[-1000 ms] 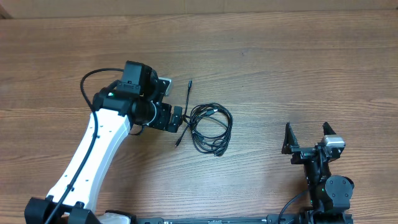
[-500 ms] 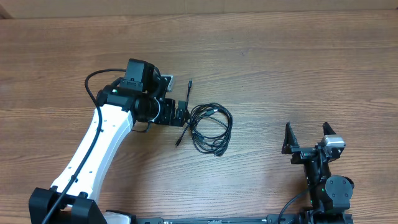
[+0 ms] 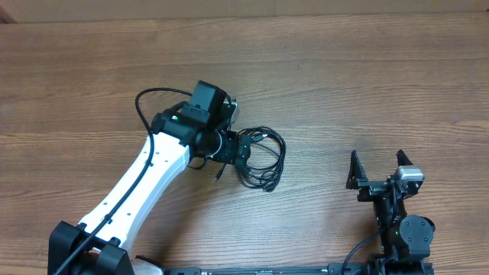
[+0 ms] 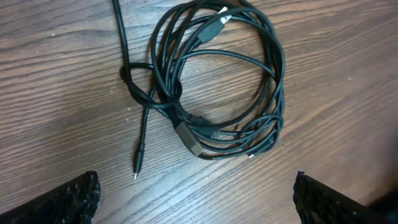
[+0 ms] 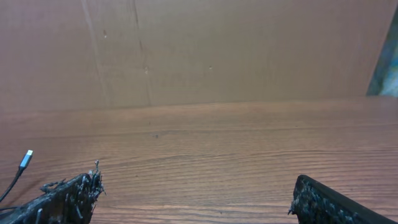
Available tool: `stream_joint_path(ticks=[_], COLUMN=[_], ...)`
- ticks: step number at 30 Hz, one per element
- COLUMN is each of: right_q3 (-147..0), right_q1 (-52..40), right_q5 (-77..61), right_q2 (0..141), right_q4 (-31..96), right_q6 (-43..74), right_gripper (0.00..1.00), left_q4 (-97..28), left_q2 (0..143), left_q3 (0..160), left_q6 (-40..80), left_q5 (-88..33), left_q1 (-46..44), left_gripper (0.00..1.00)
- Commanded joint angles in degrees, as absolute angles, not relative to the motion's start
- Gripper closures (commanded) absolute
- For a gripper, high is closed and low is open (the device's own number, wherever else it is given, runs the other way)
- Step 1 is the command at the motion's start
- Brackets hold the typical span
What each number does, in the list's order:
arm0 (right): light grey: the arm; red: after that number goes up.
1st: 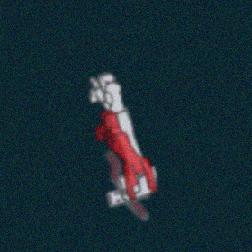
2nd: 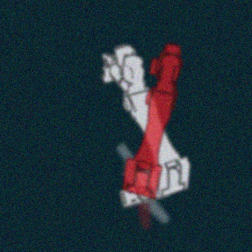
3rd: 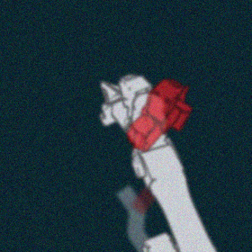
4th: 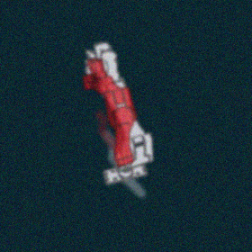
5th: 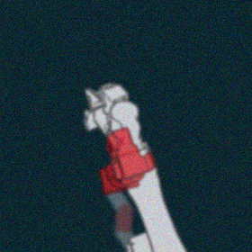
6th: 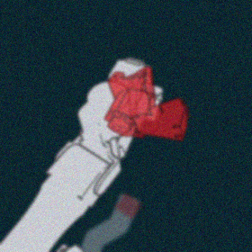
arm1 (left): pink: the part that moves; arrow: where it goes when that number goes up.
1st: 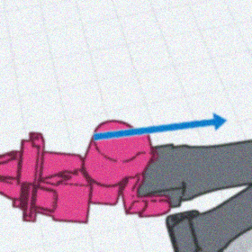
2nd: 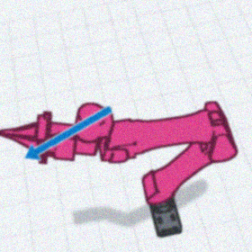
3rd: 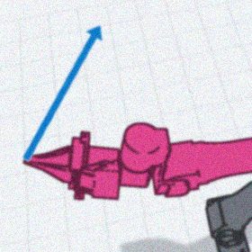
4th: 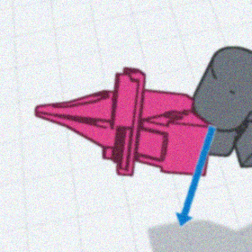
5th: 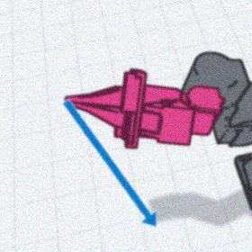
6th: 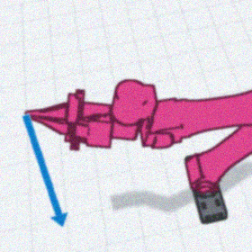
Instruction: Untangle cables
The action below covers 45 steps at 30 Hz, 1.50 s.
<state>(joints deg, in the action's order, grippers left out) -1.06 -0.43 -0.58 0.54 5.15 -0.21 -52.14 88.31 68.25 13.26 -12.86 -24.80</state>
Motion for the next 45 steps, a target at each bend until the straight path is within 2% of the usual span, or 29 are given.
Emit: stream_joint_path(ticks=[1, 10, 16, 32, 36, 45], right_q3=[-0.5, -0.5, -0.5, -0.5, -0.5, -10.9], right_q1=[-0.6, -0.6, -0.6, -0.6, -0.6, -0.6], right_q5=[0.1, 0.1, 0.1, 0.3, -3.7, -7.8], right_q2=[0.6, 0.6, 0.6, 0.6, 0.6, 2.7], right_q4=[4.8, 4.8, 4.8, 4.2, 3.9, 15.8], right_q6=[-0.3, -0.3, -0.3, -0.2, 3.5, 3.7], right_gripper=[0.00, 0.00, 0.00, 0.00, 0.00, 0.00], left_q4=[-51.8, -52.0, -51.5, -49.1, -47.5, -46.5], left_q2=[88.9, 94.8, 99.9, 100.0, 100.0, 100.0], left_q3=[69.5, 69.5, 69.5, 69.5, 69.5, 69.6], left_q6=[16.7, 26.0, 26.0, 26.0, 26.0, 28.6], left_q5=[-6.0, -6.1, -7.1, -9.2, -11.0, -12.1], left_q1=[-26.1, -27.1, -28.3, -28.1, -28.1, -26.1], left_gripper=[0.00, 0.01, 0.00, 0.00, 0.00, 0.00])
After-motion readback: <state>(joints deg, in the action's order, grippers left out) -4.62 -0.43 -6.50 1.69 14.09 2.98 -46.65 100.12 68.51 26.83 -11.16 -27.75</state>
